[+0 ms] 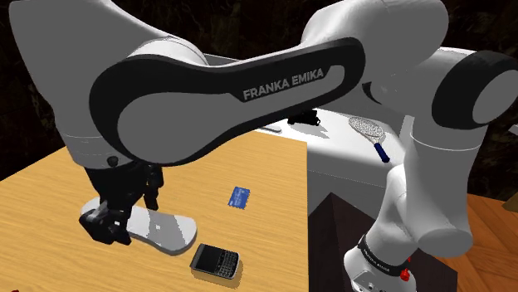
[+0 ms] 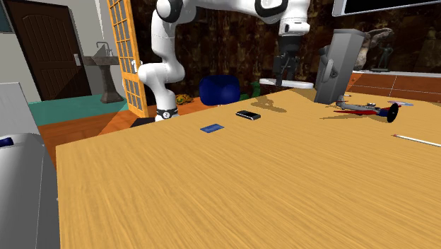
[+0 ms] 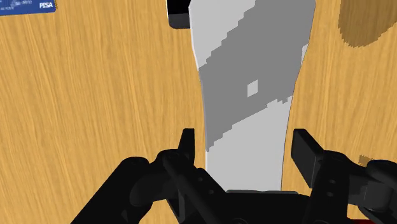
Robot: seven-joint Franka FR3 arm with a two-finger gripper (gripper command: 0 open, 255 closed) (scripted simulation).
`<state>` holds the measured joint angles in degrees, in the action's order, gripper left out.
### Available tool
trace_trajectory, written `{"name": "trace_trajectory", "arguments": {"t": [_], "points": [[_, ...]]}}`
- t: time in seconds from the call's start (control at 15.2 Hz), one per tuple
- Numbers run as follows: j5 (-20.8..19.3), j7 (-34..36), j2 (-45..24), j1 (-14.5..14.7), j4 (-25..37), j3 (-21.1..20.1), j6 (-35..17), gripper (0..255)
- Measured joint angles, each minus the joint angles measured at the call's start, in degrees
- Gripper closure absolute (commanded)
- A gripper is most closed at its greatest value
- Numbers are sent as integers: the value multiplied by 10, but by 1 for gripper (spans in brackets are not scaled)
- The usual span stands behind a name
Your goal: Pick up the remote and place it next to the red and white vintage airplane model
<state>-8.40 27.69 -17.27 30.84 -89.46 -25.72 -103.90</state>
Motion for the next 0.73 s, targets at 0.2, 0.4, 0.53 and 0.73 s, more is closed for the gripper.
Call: {"name": "trace_trajectory", "arguments": {"t": [0.2, 0.4, 0.53, 0.73], "points": [[-3, 37, -2, 24, -3, -12, -2, 255], [-11, 73, -15, 52, 18, -22, 9, 255], [-20, 102, -32, 77, 43, -29, 19, 255], [-30, 140, -50, 107, 60, -37, 23, 255]]}}
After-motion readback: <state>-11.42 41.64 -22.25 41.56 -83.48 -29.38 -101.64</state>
